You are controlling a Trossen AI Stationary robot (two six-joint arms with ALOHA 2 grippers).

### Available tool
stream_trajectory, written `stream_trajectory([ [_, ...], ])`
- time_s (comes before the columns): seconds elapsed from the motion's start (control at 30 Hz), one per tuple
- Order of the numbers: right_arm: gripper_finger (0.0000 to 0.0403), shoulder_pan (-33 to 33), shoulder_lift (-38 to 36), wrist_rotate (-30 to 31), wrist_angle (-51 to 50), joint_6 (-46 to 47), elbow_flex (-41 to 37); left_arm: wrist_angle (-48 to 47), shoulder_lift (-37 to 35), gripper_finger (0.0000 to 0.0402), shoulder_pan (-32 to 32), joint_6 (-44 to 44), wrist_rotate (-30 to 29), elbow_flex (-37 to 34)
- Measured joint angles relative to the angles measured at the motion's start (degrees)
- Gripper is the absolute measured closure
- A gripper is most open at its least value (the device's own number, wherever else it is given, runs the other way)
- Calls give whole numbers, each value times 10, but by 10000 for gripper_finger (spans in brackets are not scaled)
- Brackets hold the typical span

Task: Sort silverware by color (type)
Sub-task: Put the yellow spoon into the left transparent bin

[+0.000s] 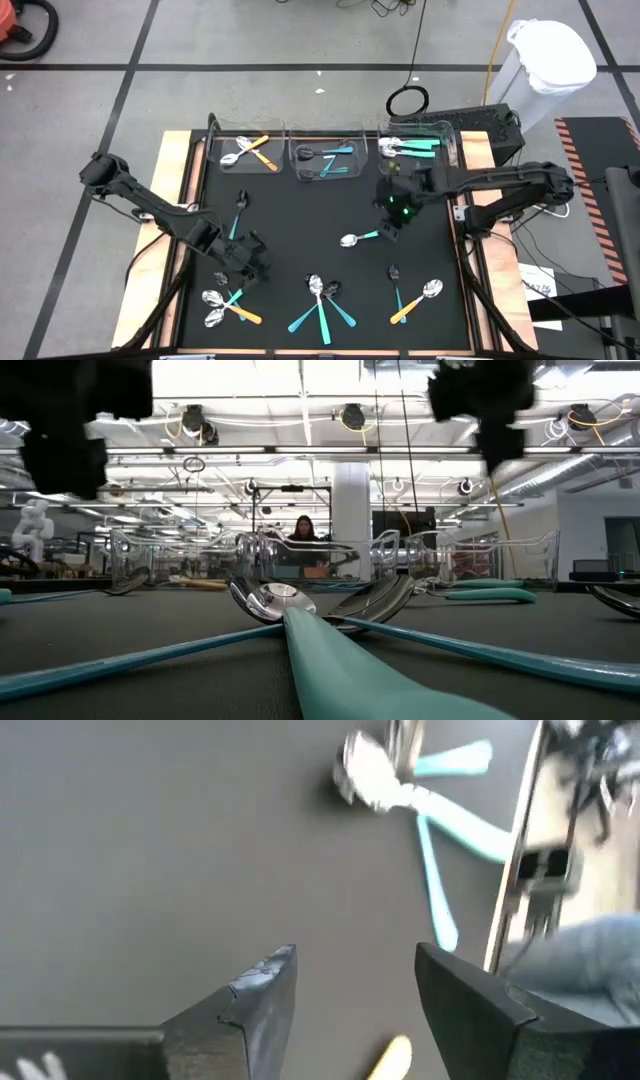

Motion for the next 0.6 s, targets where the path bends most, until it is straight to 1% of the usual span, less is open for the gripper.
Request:
stream_trajectory([
  [0.07, 207, 40, -4, 11, -26, 66, -17, 5, 0, 197, 4, -4, -48, 0],
  [0.13, 207, 87, -14, 13, -25, 130, -45, 2, 0, 197, 11, -30, -104, 0],
  [0.2, 207, 132, -24, 13, 2, 195, -78, 2, 0, 197, 20, -61, -153, 0],
  [0.27, 207, 175, -31, 10, 53, 268, -115, 2, 0, 197, 28, -81, -184, 0],
  [0.37, 207, 227, -33, 29, 153, 362, -165, 3, 0, 197, 39, -92, -192, 0],
  [0.47, 207, 261, -30, 77, 253, 423, -199, 3, 0, 197, 39, -93, -176, 0],
  [0.53, 207, 270, -21, 108, 299, 425, -207, 4, 0, 197, 38, -93, -157, 0],
  [0.6, 207, 272, -6, 118, 327, 394, -208, 9, 0, 197, 34, -94, -135, 0],
])
